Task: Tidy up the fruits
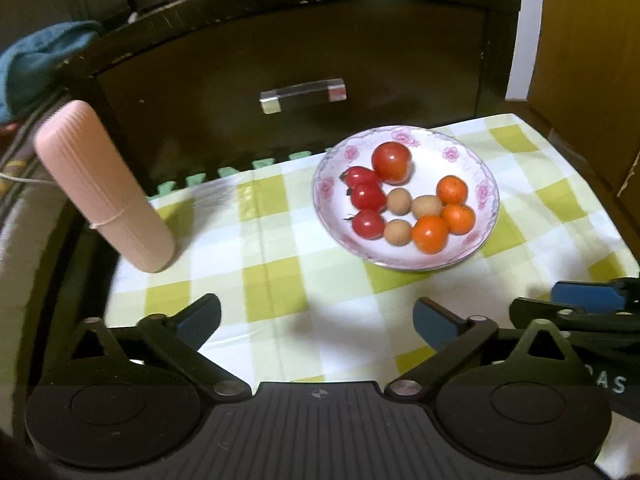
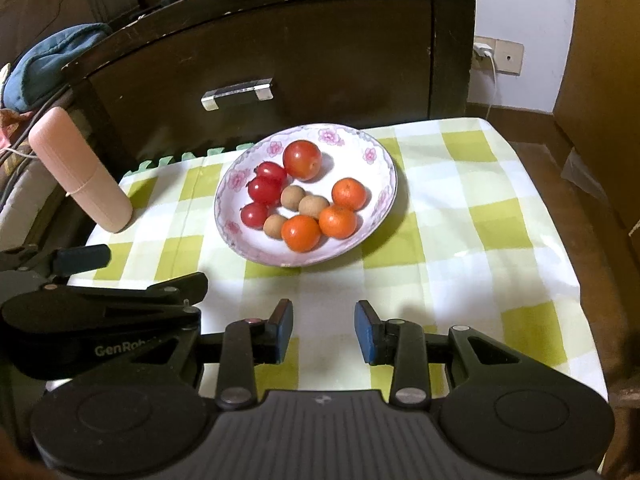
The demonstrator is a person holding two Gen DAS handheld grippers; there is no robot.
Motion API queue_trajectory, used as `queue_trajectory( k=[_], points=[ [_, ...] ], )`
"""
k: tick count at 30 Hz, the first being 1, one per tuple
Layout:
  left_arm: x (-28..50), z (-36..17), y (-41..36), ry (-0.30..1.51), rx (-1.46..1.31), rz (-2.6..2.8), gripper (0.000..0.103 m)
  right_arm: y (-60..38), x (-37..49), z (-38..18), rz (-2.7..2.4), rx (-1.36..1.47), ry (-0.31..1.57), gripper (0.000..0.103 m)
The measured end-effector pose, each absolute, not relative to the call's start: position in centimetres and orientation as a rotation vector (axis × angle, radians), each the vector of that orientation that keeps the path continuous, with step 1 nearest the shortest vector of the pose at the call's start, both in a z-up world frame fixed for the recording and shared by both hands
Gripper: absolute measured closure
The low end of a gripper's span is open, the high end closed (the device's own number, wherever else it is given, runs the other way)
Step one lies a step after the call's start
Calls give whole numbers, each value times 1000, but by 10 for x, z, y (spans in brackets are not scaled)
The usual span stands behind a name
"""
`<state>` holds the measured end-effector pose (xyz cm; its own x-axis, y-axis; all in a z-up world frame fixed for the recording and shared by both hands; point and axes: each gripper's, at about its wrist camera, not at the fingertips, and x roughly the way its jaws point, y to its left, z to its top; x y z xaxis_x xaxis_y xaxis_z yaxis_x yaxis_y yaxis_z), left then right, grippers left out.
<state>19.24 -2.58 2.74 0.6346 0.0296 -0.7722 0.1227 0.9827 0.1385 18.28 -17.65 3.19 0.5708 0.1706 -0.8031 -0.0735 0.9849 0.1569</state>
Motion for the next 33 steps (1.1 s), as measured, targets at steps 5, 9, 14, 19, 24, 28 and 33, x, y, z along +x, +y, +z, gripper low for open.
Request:
queue_trajectory(
  k=[5,9,14,19,24,28,33],
  points=[
    [180,28,-21,891,157,-58,0,-176,168,33,148,121,954,70],
    [168,28,-16,901,131,-63,0,-176,156,35,148,131,956,70],
    [155,26,-12,911,128,-61,0,-174,141,33,150,133,960,69],
    [141,24,-10,905,134,-50,0,-172,127,30,152,133,968,69],
    [131,23,-8,912,144,-47,0,-167,115,28,157,126,978,69],
    [125,22,-4,932,113,-56,0,-167,106,27,160,136,981,69],
    [120,19,-2,945,101,-54,0,-165,98,27,163,143,984,69]
  ],
)
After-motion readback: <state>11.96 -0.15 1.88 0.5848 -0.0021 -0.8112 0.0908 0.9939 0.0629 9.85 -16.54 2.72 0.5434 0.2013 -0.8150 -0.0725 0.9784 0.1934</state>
